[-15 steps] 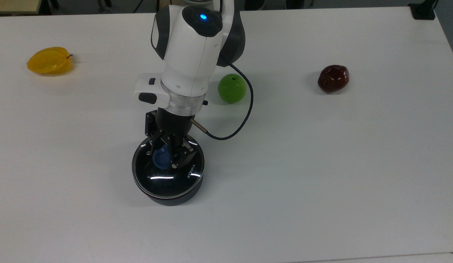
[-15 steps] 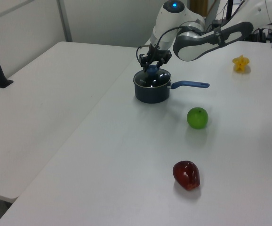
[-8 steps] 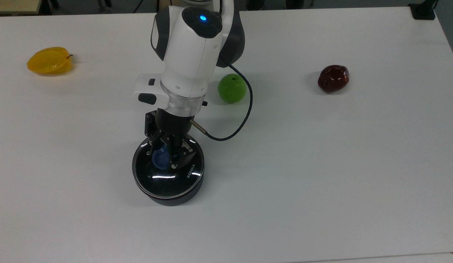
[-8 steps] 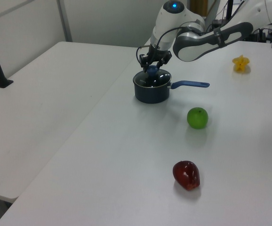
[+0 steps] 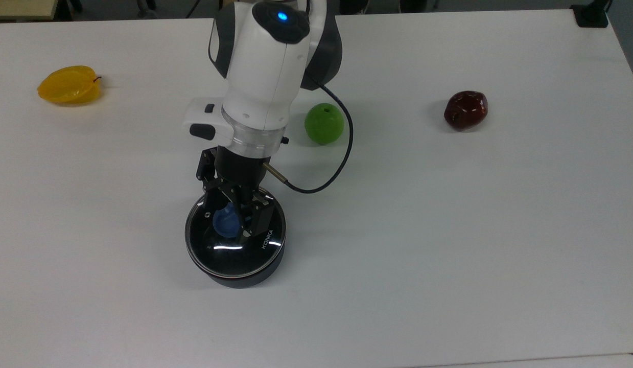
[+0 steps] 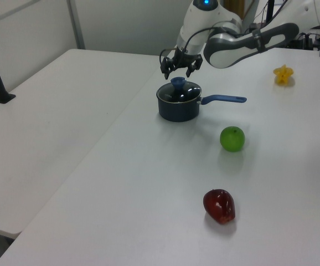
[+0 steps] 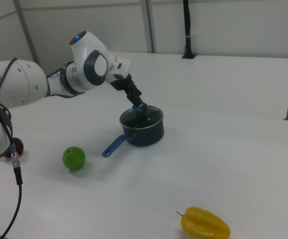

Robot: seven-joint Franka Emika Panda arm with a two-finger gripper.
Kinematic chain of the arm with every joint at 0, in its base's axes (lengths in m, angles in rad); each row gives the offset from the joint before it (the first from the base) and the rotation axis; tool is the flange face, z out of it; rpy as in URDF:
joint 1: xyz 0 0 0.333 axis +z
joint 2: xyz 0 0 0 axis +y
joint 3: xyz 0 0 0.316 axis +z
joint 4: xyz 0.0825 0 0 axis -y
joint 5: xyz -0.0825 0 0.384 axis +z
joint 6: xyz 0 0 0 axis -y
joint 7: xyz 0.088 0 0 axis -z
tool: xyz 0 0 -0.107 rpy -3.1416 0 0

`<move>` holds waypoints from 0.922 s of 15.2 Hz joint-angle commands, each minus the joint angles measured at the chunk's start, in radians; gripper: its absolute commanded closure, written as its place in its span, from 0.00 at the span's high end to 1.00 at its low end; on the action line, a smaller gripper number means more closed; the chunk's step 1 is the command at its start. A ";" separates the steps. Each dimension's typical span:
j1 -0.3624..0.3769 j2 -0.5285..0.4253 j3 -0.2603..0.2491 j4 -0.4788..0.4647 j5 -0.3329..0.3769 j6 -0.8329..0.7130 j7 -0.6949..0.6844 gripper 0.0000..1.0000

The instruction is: Close lid

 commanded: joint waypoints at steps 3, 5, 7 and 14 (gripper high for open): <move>-0.007 -0.145 0.000 -0.065 0.058 -0.091 -0.060 1.00; -0.018 -0.198 0.001 -0.082 0.171 -0.165 -0.188 1.00; -0.049 -0.257 0.000 -0.081 0.318 -0.307 -0.375 1.00; -0.115 -0.510 -0.009 -0.191 0.473 -0.714 -0.885 1.00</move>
